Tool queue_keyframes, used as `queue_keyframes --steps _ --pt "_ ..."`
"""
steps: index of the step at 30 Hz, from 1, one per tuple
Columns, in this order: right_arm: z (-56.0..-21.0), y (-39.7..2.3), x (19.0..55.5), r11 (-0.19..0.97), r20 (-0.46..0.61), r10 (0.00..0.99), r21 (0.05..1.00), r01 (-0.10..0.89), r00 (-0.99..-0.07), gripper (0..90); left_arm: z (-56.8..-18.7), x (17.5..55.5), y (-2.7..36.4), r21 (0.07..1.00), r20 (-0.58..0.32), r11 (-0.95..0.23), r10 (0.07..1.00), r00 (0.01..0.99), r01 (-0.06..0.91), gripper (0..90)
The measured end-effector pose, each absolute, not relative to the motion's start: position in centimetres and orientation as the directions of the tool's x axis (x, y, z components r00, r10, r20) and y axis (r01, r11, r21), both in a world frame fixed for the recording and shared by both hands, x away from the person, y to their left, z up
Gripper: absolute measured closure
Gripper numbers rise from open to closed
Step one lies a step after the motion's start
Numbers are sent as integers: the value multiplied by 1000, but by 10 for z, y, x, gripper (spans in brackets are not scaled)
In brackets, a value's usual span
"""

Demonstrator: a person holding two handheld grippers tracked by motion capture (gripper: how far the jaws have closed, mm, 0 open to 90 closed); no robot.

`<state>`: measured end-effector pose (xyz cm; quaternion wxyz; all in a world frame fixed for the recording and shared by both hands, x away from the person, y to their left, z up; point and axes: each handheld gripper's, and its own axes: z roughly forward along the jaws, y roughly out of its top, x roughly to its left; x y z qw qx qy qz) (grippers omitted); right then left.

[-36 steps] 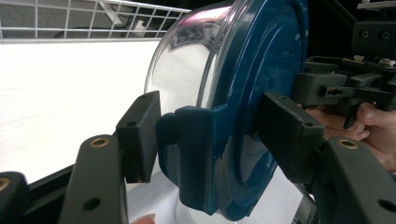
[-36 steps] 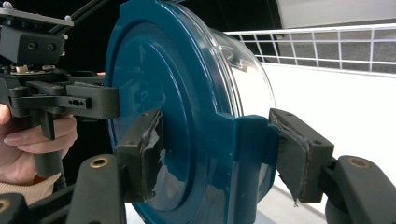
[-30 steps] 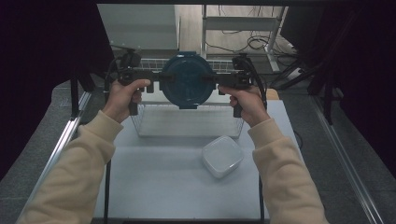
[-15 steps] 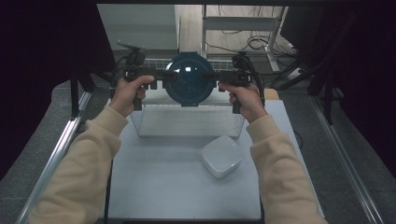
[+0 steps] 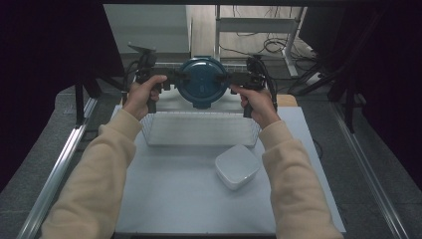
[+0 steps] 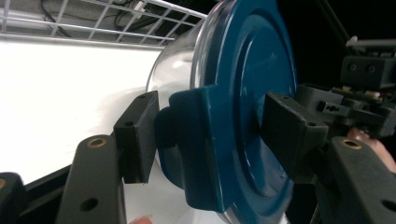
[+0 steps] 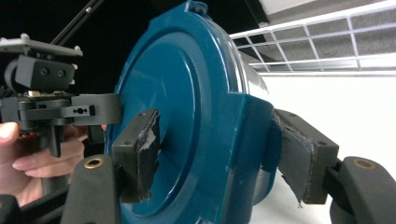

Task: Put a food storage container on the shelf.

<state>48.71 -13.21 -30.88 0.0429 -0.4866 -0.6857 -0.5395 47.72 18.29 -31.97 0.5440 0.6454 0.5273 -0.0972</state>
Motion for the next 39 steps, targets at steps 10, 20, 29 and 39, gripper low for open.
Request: queue_keyframes --steps 10,20,29,39 --pt "-321 -133 503 -137 665 607 627 767 -436 330 -332 495 182 534 -754 206 554 352 820 365" --pt "-327 -134 508 -183 700 598 594 784 -390 329 -336 497 181 538 -756 217 552 352 815 356" --pt "-315 -131 493 -148 566 689 722 676 -453 77 -321 479 179 654 -643 199 654 398 730 221" --pt "-294 -146 435 10 350 727 855 518 -591 56 -310 412 192 808 -414 41 749 517 588 184"
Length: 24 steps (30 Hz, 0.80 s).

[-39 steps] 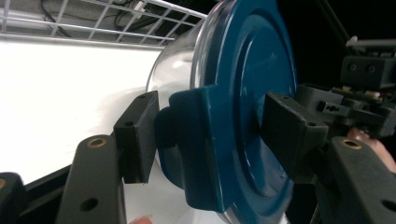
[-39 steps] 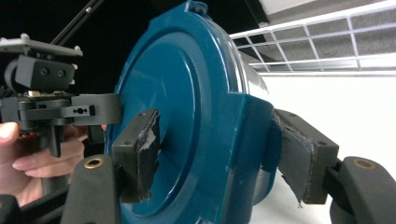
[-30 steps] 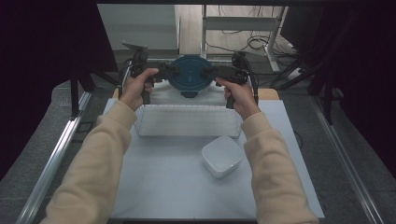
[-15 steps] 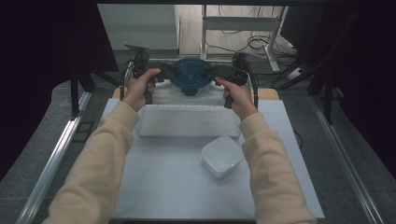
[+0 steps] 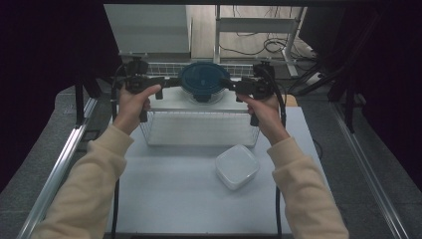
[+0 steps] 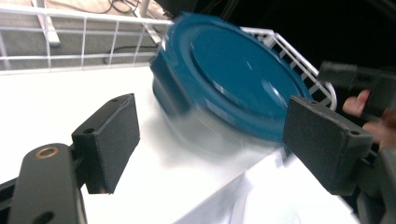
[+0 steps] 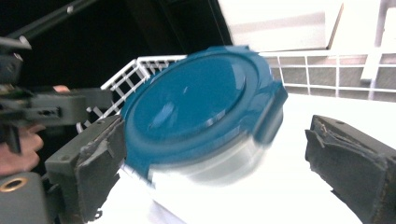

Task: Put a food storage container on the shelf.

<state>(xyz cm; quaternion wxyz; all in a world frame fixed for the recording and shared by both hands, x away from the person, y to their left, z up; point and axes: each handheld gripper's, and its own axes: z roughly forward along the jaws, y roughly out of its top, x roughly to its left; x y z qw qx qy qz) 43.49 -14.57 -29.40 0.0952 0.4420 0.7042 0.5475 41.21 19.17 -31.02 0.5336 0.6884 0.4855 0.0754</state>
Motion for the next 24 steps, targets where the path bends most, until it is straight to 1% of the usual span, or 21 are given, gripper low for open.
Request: queue_keyframes --steps 2,3,4,7,9,10,11,13,15,19,21,24 --pt "-295 -151 420 47 313 723 867 495 -616 69 -313 393 193 831 -369 3 751 548 556 182" --pt "-295 -151 420 47 313 723 867 495 -616 69 -313 393 193 831 -369 3 751 548 556 182" --pt "-298 -158 402 88 277 715 875 476 -642 85 -319 373 194 848 -338 -22 746 573 529 182" --pt "-306 -165 381 128 227 712 889 440 -665 99 -333 348 192 860 -299 -67 736 607 505 182" --pt "-313 -170 367 151 198 710 894 421 -676 122 -345 334 191 861 -292 -86 722 627 501 178" --pt "-317 -173 360 162 187 710 895 415 -679 148 -351 327 190 860 -288 -97 718 634 500 178" --pt "-321 -176 354 175 169 710 898 403 -684 160 -359 321 190 857 -298 -97 709 639 506 178" --pt "-331 -181 343 194 153 705 898 396 -692 169 -372 308 189 849 -320 -101 683 657 519 176" --pt "-342 -186 332 214 142 696 895 393 -703 179 -384 297 188 849 -315 -116 671 671 515 185" --pt "-364 -192 312 272 88 695 887 374 -714 195 -409 279 184 843 -264 -170 696 668 511 210" --pt "-374 -194 304 295 78 691 877 379 -719 199 -421 273 181 833 -248 -195 706 664 519 209" --pt "-393 -199 296 312 89 685 861 401 -723 207 -438 265 178 817 -227 -229 716 660 529 215"
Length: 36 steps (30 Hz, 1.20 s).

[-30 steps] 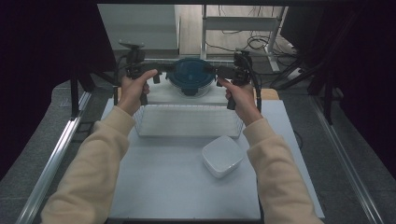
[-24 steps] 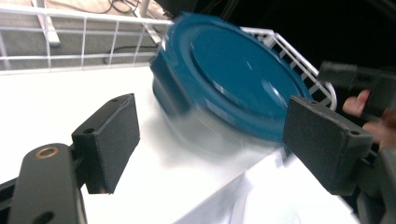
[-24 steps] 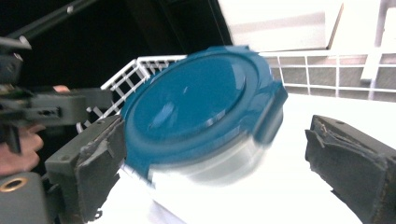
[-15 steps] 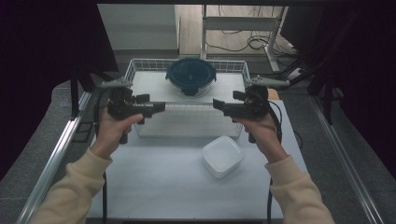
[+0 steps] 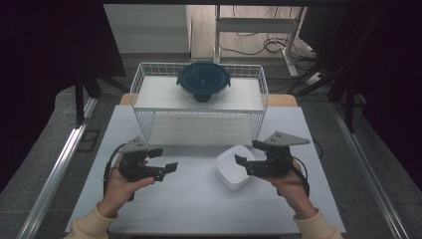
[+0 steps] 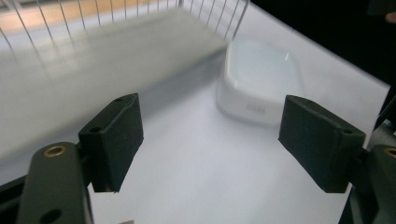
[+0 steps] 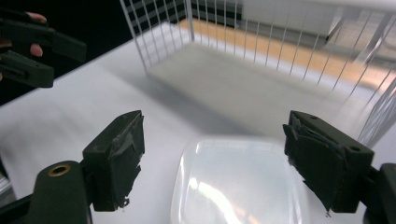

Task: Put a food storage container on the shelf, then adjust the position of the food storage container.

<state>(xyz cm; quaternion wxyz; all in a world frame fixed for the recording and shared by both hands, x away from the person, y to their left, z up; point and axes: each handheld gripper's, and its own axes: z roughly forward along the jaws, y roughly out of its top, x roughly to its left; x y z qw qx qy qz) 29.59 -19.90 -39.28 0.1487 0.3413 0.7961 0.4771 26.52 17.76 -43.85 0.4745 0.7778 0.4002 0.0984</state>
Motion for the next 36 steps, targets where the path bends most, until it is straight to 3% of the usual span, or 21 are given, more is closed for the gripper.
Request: queue_keyframes --steps 6,12,30,36 --pt "-433 -205 287 349 122 682 813 467 -721 228 -464 261 176 786 -190 -278 741 644 553 218" --pt "-446 -210 286 348 147 682 797 494 -717 245 -471 257 183 784 -191 -267 756 627 561 248" --pt "-445 -215 292 345 147 693 793 503 -706 296 -491 254 184 750 -189 -286 771 608 596 239" --pt "-438 -224 299 322 154 719 791 520 -678 425 -494 251 181 748 -185 -298 764 617 594 225"
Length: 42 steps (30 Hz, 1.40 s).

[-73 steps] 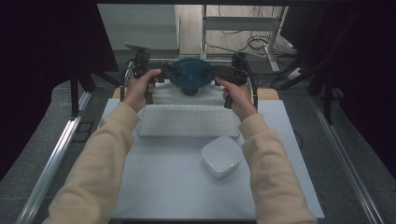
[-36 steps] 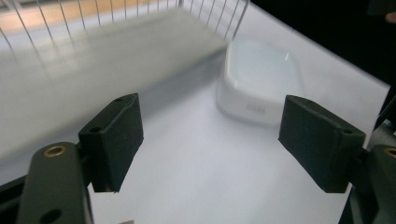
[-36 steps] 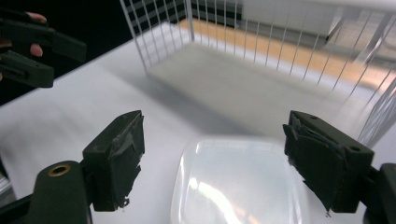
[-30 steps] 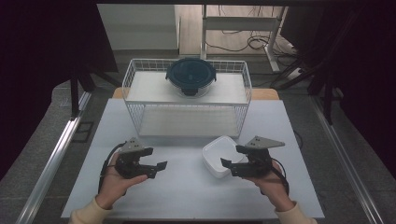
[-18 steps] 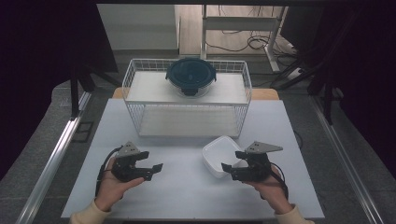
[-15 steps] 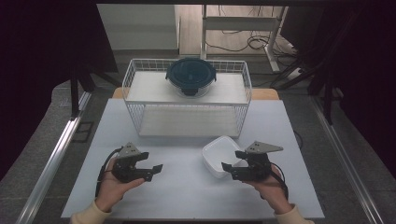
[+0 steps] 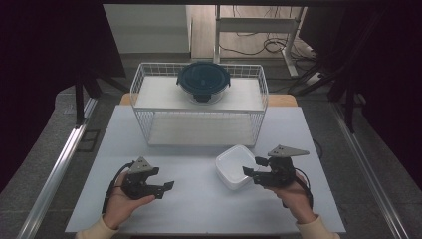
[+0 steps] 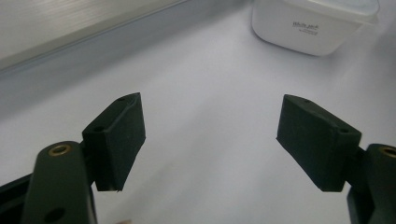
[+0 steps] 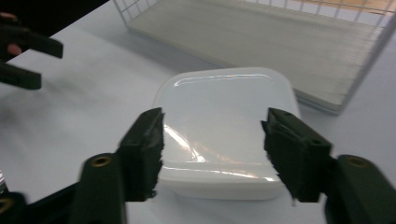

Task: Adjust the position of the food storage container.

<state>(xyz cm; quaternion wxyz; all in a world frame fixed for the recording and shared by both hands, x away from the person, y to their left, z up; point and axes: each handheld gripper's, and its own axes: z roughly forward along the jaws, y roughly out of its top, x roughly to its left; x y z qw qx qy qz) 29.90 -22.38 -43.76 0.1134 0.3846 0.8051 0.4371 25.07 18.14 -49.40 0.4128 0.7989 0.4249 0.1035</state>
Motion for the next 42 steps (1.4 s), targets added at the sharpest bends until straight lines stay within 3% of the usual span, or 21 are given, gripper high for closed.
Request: queue_keyframes --steps 5,11,16,20,25,28,42 --pt "-433 -231 312 352 126 737 768 536 -664 539 -497 251 184 739 -192 -299 766 614 603 225" --pt "-434 -231 329 372 115 750 741 559 -652 607 -499 250 186 738 -196 -292 769 608 608 225" --pt "-438 -225 350 436 52 762 696 570 -645 807 -503 250 188 729 -203 -293 771 604 618 224" --pt "-435 -218 368 481 4 761 666 570 -648 883 -503 250 187 727 -204 -287 776 596 623 220" --pt "-437 -208 389 541 -56 752 622 566 -657 894 -503 252 189 722 -215 -277 781 586 634 190" --pt "-440 -202 396 581 -98 740 592 559 -666 894 -503 251 188 728 -178 -293 792 584 619 177" --pt "-459 -184 406 666 -159 693 515 539 -704 897 -501 247 193 734 -203 -253 803 560 630 179"
